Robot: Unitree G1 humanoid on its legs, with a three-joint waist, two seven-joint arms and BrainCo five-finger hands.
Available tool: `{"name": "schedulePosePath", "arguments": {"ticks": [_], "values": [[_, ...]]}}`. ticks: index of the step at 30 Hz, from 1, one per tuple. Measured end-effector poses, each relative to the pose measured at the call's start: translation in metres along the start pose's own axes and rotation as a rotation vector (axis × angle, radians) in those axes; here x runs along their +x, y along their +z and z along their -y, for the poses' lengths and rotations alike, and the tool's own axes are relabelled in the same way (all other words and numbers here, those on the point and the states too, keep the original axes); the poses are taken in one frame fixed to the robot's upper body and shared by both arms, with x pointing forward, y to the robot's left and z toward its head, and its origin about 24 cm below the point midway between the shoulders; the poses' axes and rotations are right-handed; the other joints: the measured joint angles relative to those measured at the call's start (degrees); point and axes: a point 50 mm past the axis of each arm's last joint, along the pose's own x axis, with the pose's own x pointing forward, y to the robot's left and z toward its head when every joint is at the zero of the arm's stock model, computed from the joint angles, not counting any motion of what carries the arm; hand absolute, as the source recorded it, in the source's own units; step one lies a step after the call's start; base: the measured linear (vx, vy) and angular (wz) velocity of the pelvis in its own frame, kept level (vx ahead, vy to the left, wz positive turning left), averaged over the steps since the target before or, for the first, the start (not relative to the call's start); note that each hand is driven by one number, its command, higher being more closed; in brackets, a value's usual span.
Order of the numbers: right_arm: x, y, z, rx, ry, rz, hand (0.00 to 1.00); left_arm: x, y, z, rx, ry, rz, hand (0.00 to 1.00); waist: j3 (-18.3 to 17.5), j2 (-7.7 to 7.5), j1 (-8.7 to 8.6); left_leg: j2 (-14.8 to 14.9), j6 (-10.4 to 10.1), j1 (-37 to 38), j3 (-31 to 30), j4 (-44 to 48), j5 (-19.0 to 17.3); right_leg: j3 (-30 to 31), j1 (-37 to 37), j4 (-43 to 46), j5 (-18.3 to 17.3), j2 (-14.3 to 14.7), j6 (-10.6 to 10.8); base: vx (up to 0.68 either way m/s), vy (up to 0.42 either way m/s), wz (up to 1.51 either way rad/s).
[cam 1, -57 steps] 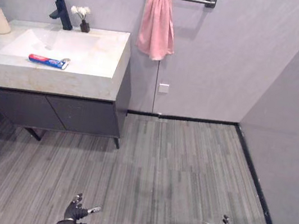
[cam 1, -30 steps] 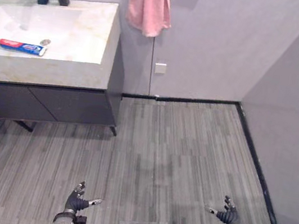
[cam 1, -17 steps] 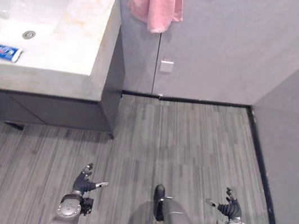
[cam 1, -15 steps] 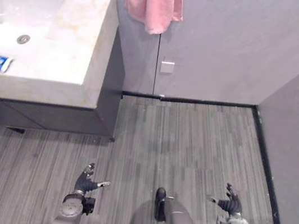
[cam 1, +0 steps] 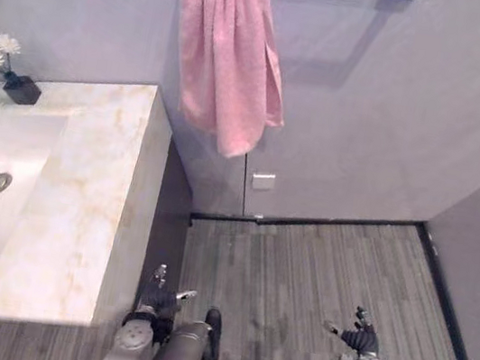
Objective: Organize washtable
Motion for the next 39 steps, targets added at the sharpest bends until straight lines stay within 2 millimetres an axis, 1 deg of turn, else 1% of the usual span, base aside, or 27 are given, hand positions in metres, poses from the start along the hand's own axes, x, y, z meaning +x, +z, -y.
{"name": "schedulePosePath", "arguments": {"ticks": [1,2,3,4,6,7,8,9,11,12,13,14,15,16,17,19,21,22,23,24,26,28,31,33,35,37,39], "values": [[-0.001,-0.003,-0.003,-0.003,0.012,-0.014,0.0,-0.001,-0.003,0.001,0.004,-0.005,-0.01,0.0,0.0,-0.06,-0.23,-0.07,0.4,3.57,0.15,-0.46,-1.17,-0.92,-2.53,6.53,-1.18,-0.6,-1.75,0.42,0.099,0.04],[-0.001,-0.003,-0.007,-0.005,0.022,-0.012,0.0,-0.002,-0.006,0.002,0.001,0.005,-0.025,0.0,0.0,-0.15,-0.38,-0.07,0.57,6.66,0.04,-1.84,-1.52,-2.96,-5.03,8.46,-2.58,-1.04,-3.94,0.5,0.105,0.08],[-0.001,-0.001,-0.009,-0.011,0.032,-0.006,0.0,-0.001,-0.005,0.001,0.002,0.009,-0.022,0.0,0.02,-0.27,-0.63,-0.02,0.57,8.02,-0.14,-2.79,-1.52,-3.48,-6.32,8.07,-3.18,-0.94,-4.89,0.38,0.019,0.17],[0.0,0.0,-0.01,-0.013,0.038,0.0,0.0,0.0,-0.003,-0.002,0.007,0.014,-0.018,0.0,-0.01,-0.26,-1.01,0.45,0.57,10.01,-0.77,-4.42,-1.51,-4.9,-8.9,4.43,-4.01,-0.55,-6.22,0.35,-0.046,0.2],[0.002,0.005,-0.011,-0.012,0.039,0.015,0.0,0.003,0.001,-0.007,0.01,0.031,-0.005,0.0,0.07,0.15,-1.16,2.08,0.34,12.0,-1.34,-5.54,-1.6,-5.4,-11.98,-6.53,-3.89,0.8,-6.52,0.34,-0.106,0.25],[0.002,0.005,-0.011,-0.012,0.038,0.016,0.0,0.004,0.002,-0.009,0.011,0.035,-0.001,0.0,0.02,0.36,-1.16,2.84,-0.32,12.61,-1.79,-5.7,-1.97,-4.97,-12.48,-11.75,-3.25,1.5,-6.47,0.27,-0.135,0.28],[0.001,0.004,-0.011,-0.012,0.038,0.012,0.0,0.004,0.003,-0.013,0.02,0.046,0.002,0.0,-0.17,0.2,-1.13,3.31,-2.03,13.48,-2.36,-5.92,-2.74,-4.1,-11.98,-20.04,-0.31,2.28,-6.41,0.28,-0.159,0.44],[-0.001,-0.001,-0.01,-0.012,0.035,-0.002,0.0,0.004,0.0,-0.019,0.039,0.065,-0.006,0.0,-0.69,-0.81,-1.19,3.05,-4.37,14.51,-3.13,-5.67,-4.24,-3.49,-11.56,-24.94,9.09,1.75,-6.83,0.3,-0.188,0.51],[-0.002,-0.008,-0.004,-0.022,0.022,-0.026,0.0,0.004,-0.004,-0.016,0.028,0.067,-0.026,0.0,-1.36,0.25,-1.02,4.59,-5.2,15.27,-4.31,-4.66,-5.03,-4.44,-11.35,-22.44,7.69,2.5,-8.54,0.31,-0.249,0.26],[-0.003,-0.007,-0.003,-0.021,0.021,-0.019,0.0,0.0,-0.009,-0.016,0.007,0.078,-0.041,0.0,-1.51,0.83,-0.95,5.58,-5.85,14.54,-4.33,-1.83,-5.32,-5.14,-10.48,-22.27,5.82,3.04,-9.22,0.32,-0.315,0.22],[-0.004,-0.006,-0.004,-0.017,0.021,-0.011,0.0,-0.001,-0.011,-0.013,-0.018,0.082,-0.048,0.0,-1.38,1.29,-1.3,6.78,-6.29,11.6,-4.26,5.94,-5.45,-6.14,-9.16,-22.19,3.72,3.43,-9.81,0.24,-0.257,0.32],[-0.007,-0.008,-0.003,-0.017,0.02,-0.01,0.0,-0.001,-0.01,-0.009,-0.035,0.078,-0.043,0.0,-1.21,1.62,-1.12,8.04,-7.08,9.46,-3.89,12.14,-4.94,-6.66,-7.78,-22.2,2.95,3.94,-10.52,0.22,-0.229,0.28],[-0.011,-0.012,-0.003,-0.016,0.021,-0.016,0.0,-0.005,-0.014,-0.005,-0.055,0.075,-0.053,0.0,-0.86,1.54,-0.78,10.4,-8.36,6.28,-2.85,21.11,-3.88,-7.01,-5.37,-22.15,2.07,5.07,-11.77,0.18,-0.156,0.04],[-0.012,-0.014,-0.005,-0.016,0.028,-0.021,0.0,-0.01,-0.02,-0.004,-0.063,0.075,-0.07,0.0,-0.88,1.53,-0.56,12.02,-8.2,5.31,-1.86,25.77,-4.4,-7.35,-3.32,-22.07,0.88,5.43,-12.84,0.22,-0.154,-0.1],[-0.012,-0.014,-0.007,-0.012,0.03,-0.023,0.0,-0.013,-0.024,-0.004,-0.065,0.077,-0.085,0.0,-0.93,1.19,-0.54,12.58,-7.8,4.8,-0.94,26.51,-4.65,-7.17,-1.71,-22.05,0.42,5.28,-12.94,0.27,-0.114,-0.25],[-0.01,-0.011,-0.007,-0.007,0.027,-0.014,0.0,-0.012,-0.023,-0.004,-0.068,0.078,-0.079,0.0,-0.96,1.13,-0.23,12.61,-7.77,3.76,0.12,20.62,-4.68,-6.08,-0.4,-22.31,-0.29,5.0,-12.9,0.29,-0.049,-0.24],[-0.008,-0.009,-0.005,0.001,0.017,-0.012,0.0,-0.01,-0.019,-0.003,-0.071,0.075,-0.069,0.0,-1.01,1.2,0.02,11.24,-7.99,3.01,-0.24,11.98,-4.54,-5.57,-0.17,-22.53,-0.32,4.3,-12.79,0.22,0.061,-0.15],[-0.008,-0.01,-0.002,0.009,0.003,-0.019,0.0,-0.008,-0.017,-0.002,-0.071,0.071,-0.062,0.0,-1.06,1.29,0.15,9.34,-8.91,3.57,-1.69,3.86,-3.49,-5.44,0.34,-22.81,-0.47,3.67,-12.45,0.23,0.117,-0.08],[-0.008,-0.011,0.002,0.011,-0.01,-0.023,0.0,-0.008,-0.016,-0.002,-0.071,0.072,-0.061,0.0,-1.48,2.01,0.1,8.31,-9.31,4.75,-3.16,-3.17,1.02,-5.33,0.66,-22.74,-1.1,3.84,-11.35,0.24,0.136,-0.13],[-0.009,-0.014,0.003,0.009,-0.012,-0.032,0.0,-0.007,-0.016,-0.004,-0.068,0.075,-0.061,0.0,-1.59,2.58,0.14,8.18,-8.69,5.08,-3.65,-3.77,4.13,-4.6,0.8,-22.58,-1.73,3.92,-10.49,0.21,0.148,-0.19],[-0.009,-0.015,-0.001,0.011,-0.002,-0.039,0.0,-0.005,-0.016,-0.011,-0.045,0.083,-0.06,0.0,-1.94,1.01,0.22,5.96,-8.16,6.37,-3.1,-4.75,3.86,-4.1,2.36,-23.83,-2.52,1.56,-9.17,0.18,0.145,-0.03],[-0.009,-0.015,0.0,0.011,-0.005,-0.041,0.0,-0.003,-0.012,-0.013,-0.038,0.085,-0.048,0.0,-2.2,0.49,0.24,4.59,-7.7,6.34,-2.98,-5.39,3.79,-4.23,2.76,-25.31,-2.56,0.18,-8.45,0.14,0.13,0.12],[-0.009,-0.015,-0.001,0.011,-0.004,-0.041,0.0,-0.003,-0.008,-0.019,-0.026,0.096,-0.03,0.0,-2.33,0.43,0.25,3.08,-7.22,7.67,-3.0,-7.28,4.07,-4.41,4.34,-28.24,-2.03,-0.89,-7.39,0.09,0.089,0.05],[-0.009,-0.015,-0.001,0.01,-0.003,-0.04,0.0,-0.006,0.001,-0.023,-0.024,0.102,0.021,0.0,-2.55,0.39,0.35,2.73,-6.79,7.9,-3.05,-8.29,4.35,-4.46,4.65,-29.58,-1.76,-1.1,-7.06,0.05,0.026,0.05],[-0.008,-0.013,0.0,0.01,-0.004,-0.032,0.0,-0.008,0.02,-0.024,-0.035,0.102,0.11,0.0,-2.6,0.33,0.36,2.36,-6.08,7.93,-3.53,-9.57,4.93,-4.99,4.59,-30.22,-1.54,-1.55,-6.97,0.03,0.01,0.13],[-0.007,-0.01,0.001,0.009,-0.005,-0.02,0.0,-0.011,0.053,-0.026,-0.056,0.106,0.255,0.0,-2.79,0.44,0.35,2.12,-5.68,8.02,-3.97,-11.22,5.79,-5.7,4.84,-31.59,-0.7,-1.68,-6.96,0.02,0.009,0.12],[-0.007,-0.007,0.002,0.007,-0.004,-0.003,0.0,-0.016,0.067,-0.029,-0.058,0.118,0.318,0.0,-2.86,0.55,0.11,2.03,-5.64,8.51,-4.2,-13.25,6.9,-5.89,5.56,-33.75,0.62,-1.6,-6.91,0.01,0.001,0.03]]}}
